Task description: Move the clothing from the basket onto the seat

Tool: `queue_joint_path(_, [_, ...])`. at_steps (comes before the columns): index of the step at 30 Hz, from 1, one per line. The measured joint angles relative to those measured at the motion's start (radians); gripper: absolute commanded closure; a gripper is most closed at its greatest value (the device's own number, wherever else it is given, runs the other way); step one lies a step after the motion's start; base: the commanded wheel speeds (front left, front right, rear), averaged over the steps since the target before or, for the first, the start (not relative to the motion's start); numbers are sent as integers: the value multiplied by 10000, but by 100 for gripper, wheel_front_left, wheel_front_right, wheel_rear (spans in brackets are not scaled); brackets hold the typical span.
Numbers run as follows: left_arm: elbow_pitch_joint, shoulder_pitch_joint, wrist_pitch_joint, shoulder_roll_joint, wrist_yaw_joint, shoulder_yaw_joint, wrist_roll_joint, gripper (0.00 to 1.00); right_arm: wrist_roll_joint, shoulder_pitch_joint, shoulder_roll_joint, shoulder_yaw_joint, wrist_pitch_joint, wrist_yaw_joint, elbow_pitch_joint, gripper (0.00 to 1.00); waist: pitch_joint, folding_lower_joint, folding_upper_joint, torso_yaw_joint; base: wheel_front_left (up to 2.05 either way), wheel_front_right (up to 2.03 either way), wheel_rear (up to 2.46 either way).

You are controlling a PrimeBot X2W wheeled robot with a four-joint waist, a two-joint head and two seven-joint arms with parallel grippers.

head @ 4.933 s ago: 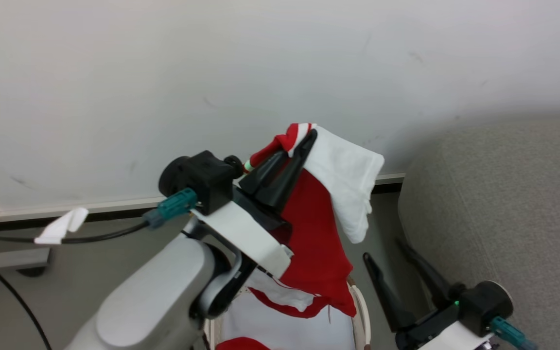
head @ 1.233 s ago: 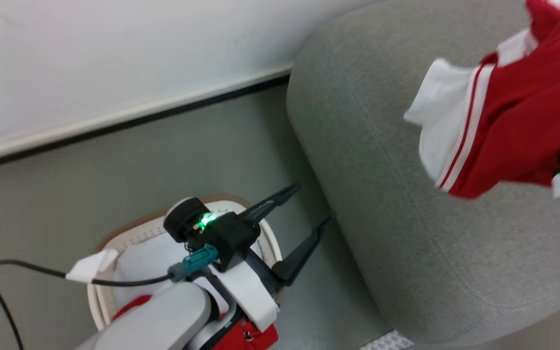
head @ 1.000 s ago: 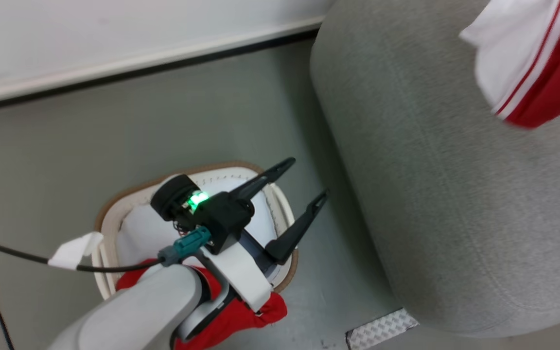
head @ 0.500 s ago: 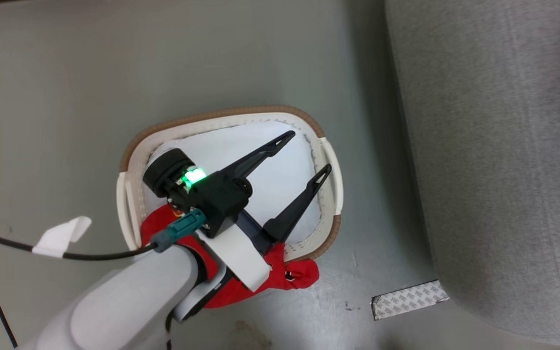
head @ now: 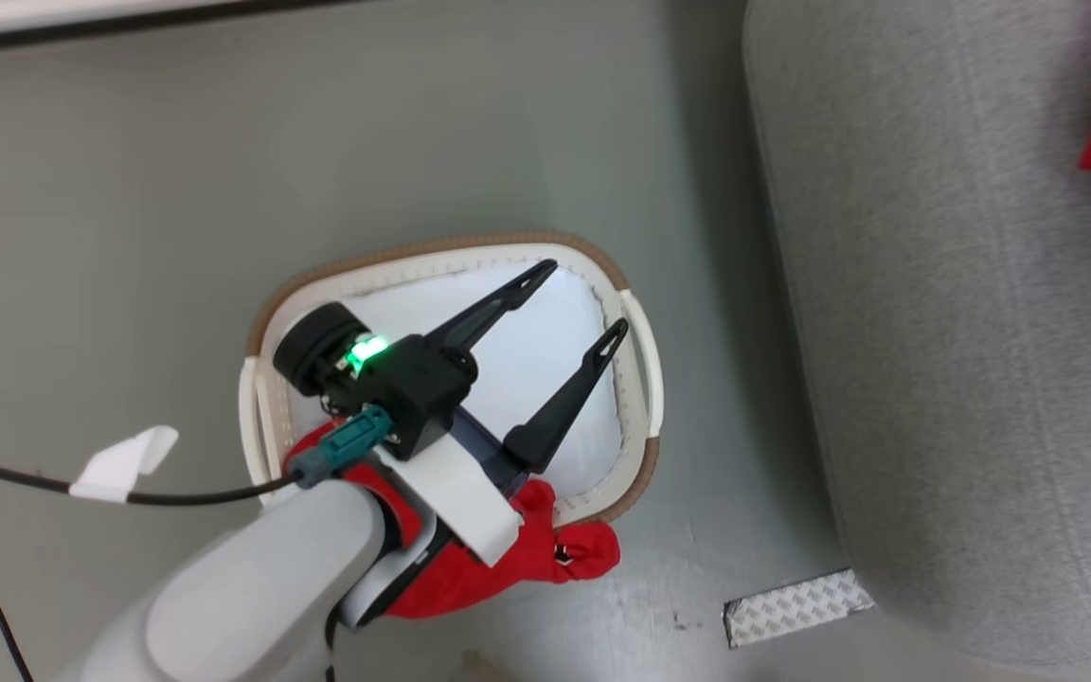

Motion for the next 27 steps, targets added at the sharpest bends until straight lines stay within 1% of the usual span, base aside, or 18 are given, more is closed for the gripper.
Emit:
queue_joint_path(4, [226, 235, -174, -56, 10, -17, -90, 0, 397, 236, -67, 802, 761, 0, -247, 0, -546, 0, 0, -118, 0, 0, 0])
queue_joint_path(9, [539, 711, -474, -88, 125, 79, -359, 0, 813, 733, -541, 1871, 1492, 0, -894, 0, -1435, -1, 0, -257, 0, 0, 0])
queue_joint_path(13, [765, 1248, -658, -40, 303, 299, -686, 0, 1151, 1011, -888, 2708, 1783, 0, -1641, 0, -2243, -3, 0, -384, 0, 0, 0])
queue_joint_path(16, [930, 1697, -809, -19, 541, 571, -903, 0, 1415, 1194, -1187, 3208, 1983, 0, -2236, 0, -2876, -3, 1, -471, 0, 0, 0])
queue_joint_path(21, [982, 2308, -984, 6, 840, 1106, -1275, 0, 1914, 1453, -1697, 3668, 1685, 0, -3427, 0, -3931, -4, 1, -520, 0, 0, 0])
queue_joint_path(24, [968, 2741, -999, 23, 1081, 1563, -1381, 0, 2119, 1648, -1946, 3641, 1093, 0, -4167, 0, -4534, -4, 0, -453, 0, 0, 0])
queue_joint_path(27, [961, 3366, -1049, 65, 1352, 2140, -1473, 0, 2286, 2097, -2008, 3530, 460, 0, -4732, 0, -5130, -5, 0, -319, 0, 0, 0])
